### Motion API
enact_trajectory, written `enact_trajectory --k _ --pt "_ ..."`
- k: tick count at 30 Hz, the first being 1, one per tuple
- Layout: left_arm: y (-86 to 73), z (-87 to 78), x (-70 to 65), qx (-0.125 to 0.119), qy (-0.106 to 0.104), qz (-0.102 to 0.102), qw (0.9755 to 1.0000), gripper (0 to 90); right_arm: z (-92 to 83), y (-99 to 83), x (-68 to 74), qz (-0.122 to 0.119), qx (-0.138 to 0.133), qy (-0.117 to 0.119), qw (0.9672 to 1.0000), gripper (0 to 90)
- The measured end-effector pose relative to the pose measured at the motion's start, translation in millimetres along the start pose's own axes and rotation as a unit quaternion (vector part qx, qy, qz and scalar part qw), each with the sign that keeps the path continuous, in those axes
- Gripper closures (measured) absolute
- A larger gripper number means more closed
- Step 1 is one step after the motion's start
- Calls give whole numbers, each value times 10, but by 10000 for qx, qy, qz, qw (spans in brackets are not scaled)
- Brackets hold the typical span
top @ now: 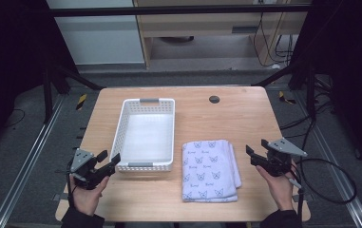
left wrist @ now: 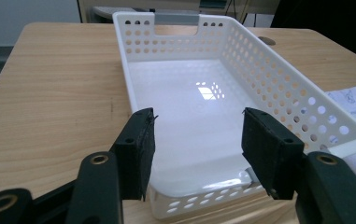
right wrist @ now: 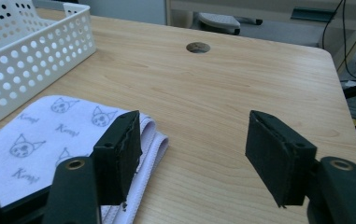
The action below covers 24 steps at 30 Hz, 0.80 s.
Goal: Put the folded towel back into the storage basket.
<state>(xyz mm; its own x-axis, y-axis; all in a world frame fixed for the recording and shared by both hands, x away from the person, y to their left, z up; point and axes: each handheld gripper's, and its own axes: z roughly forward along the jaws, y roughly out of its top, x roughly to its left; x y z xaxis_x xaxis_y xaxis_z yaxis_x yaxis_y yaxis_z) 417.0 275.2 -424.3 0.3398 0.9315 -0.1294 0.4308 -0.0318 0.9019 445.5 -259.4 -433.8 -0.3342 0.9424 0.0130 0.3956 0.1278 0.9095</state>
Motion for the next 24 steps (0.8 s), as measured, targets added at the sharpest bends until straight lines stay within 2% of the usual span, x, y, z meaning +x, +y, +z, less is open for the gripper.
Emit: enact_trajectory --k 4,9,10,14,15,18,21,24 --pt "110 50 -147 -75 -122 53 9999 431 3 56 16 7 23 74 10000 383" --pt "248 94 -294 -168 -224 169 9995 426 0 161 24 15 16 25 10000 401" --pt "313 125 -376 -194 -270 230 9992 425 1 188 28 36 25 34 10000 407" --pt "427 168 -544 -259 -402 321 9983 421 15 268 28 50 2 57 10000 422" --pt "427 168 -544 -259 -402 321 9983 421 15 268 28 50 2 57 10000 422" --pt "501 195 -676 -308 -466 424 9975 421 20 344 33 114 -56 55 9999 419" --pt "560 227 -789 -330 -584 426 9968 419 37 414 43 146 -74 41 9999 417" --pt "586 246 -844 -337 -623 455 9965 419 52 474 48 158 -113 5 9998 400"
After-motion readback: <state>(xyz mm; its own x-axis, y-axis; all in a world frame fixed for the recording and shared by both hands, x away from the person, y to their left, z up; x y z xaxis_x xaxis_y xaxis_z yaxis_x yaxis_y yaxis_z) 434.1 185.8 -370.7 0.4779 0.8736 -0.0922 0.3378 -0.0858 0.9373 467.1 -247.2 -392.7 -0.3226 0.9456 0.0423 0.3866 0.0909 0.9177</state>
